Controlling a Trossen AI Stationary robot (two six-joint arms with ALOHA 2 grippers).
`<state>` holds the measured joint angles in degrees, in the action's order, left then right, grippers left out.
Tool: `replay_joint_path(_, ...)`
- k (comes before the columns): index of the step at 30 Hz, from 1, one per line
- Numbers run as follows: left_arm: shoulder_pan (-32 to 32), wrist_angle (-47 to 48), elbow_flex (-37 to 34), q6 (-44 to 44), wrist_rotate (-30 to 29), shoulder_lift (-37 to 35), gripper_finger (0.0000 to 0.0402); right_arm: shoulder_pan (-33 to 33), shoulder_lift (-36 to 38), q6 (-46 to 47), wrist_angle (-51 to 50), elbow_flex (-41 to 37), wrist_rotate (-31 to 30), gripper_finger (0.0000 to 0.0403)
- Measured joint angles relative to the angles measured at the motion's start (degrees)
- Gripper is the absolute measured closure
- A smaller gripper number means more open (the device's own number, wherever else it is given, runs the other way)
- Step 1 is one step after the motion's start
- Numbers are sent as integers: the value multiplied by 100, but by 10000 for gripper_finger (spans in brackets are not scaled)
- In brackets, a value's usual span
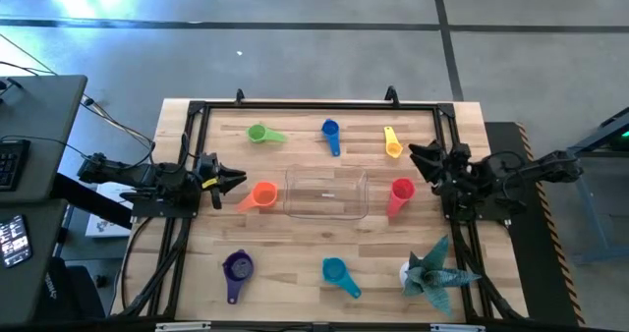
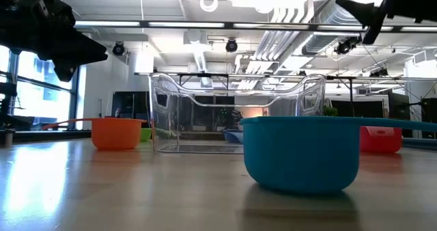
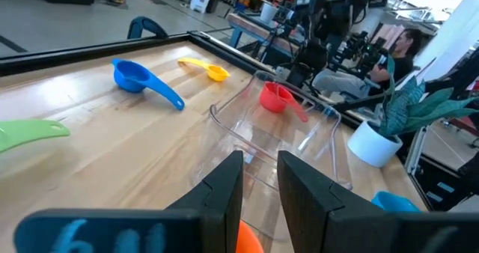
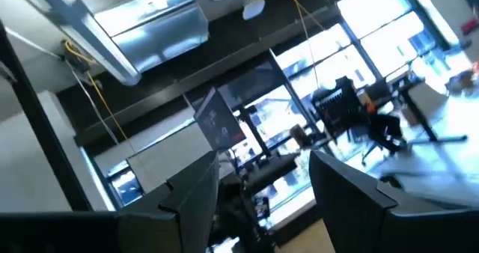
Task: Nest measuring cups in basket
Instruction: Move the red measuring cup to the bottom center of the table
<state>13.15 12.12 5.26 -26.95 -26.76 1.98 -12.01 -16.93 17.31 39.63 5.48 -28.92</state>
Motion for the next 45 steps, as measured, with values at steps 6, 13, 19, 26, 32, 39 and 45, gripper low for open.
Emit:
replay_joint_path(6,0,4,0,213,-2,2,328,0,0,-623,-1451,984,-259,201)
replay_joint_path(13,0,7,0,14,174,2,328,0,-233,531,-4504,2465,-1556,201)
replay_joint_path(19,1,7,1,13,369,2,328,0,-971,2077,-6730,3627,-1859,201)
replay_joint_path(26,0,7,0,12,374,1,328,0,-2185,3984,-9145,4843,-1414,201)
replay_joint_path(32,0,7,0,12,372,0,328,181,-3141,5890,-11397,5469,-325,201)
replay_joint_path(39,2,9,0,12,369,0,328,665,-3690,6418,-12055,5200,1042,201)
replay_joint_path(45,1,11,1,10,369,2,328,1021,-3921,6405,-11890,4759,1599,201)
